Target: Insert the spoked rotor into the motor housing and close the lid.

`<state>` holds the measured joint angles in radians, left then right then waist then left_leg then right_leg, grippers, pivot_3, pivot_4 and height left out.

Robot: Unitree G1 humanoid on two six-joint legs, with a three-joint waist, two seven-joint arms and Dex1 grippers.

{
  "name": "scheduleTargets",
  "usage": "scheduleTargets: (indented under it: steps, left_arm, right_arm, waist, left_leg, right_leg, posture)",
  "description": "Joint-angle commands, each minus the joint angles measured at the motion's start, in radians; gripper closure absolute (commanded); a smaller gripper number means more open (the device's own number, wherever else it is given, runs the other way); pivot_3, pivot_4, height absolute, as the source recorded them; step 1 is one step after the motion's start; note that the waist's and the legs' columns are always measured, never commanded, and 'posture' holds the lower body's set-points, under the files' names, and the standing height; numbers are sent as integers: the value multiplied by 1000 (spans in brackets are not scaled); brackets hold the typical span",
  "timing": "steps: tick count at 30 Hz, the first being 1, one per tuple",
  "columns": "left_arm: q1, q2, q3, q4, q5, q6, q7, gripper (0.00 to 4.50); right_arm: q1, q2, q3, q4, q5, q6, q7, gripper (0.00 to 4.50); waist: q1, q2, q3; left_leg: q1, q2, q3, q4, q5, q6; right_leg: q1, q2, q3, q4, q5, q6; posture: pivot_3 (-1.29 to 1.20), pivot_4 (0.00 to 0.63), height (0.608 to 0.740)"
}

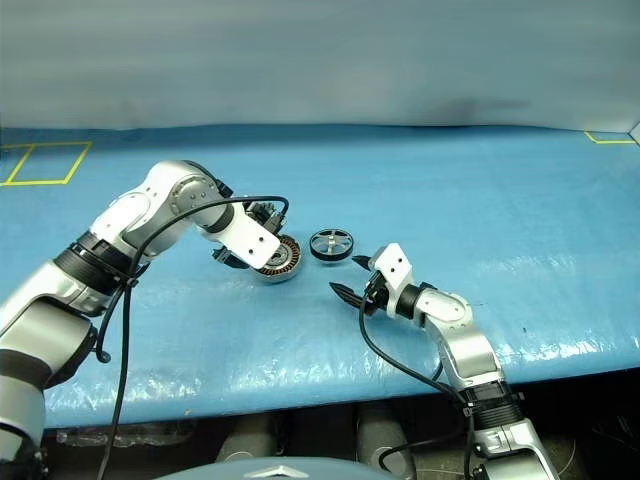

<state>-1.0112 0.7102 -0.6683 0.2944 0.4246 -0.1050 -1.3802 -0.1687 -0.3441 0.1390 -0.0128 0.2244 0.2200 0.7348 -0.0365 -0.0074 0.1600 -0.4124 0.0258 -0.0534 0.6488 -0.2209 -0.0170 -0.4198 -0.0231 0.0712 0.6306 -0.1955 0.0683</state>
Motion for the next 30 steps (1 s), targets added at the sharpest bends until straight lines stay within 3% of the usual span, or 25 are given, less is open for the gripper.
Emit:
scheduleTargets:
  steps: [1,19,30]
  left_arm:
    - [-35,-28,50,37,-49,-14,-39,35]
    - [-66,-82,24,208,-12,-93,-119,35]
    - [-46,-88,45,158,-28,-102,-166,35]
  right_arm:
    - [15,14,-35,-43,14,-39,-29,652]
    - [37,31,-44,-42,-1,-85,-87,652]
    - [54,32,-46,-48,-3,-88,-98,652]
  waist:
    - [-1,0,0]
    - [-5,0,0]
    - [-8,0,0]
  left_leg:
    - [0,0,0,0,0,0]
    - [1,0,0,4,0,0]
    - [1,0,0,4,0,0]
  right_leg:
    - [0,0,0,0,0,0]
    - [-3,1,1,13,-3,-1]
    - [-3,1,2,14,-3,-1]
  posture:
    - [0,150,740]
    - [0,150,740]
    - [0,150,740]
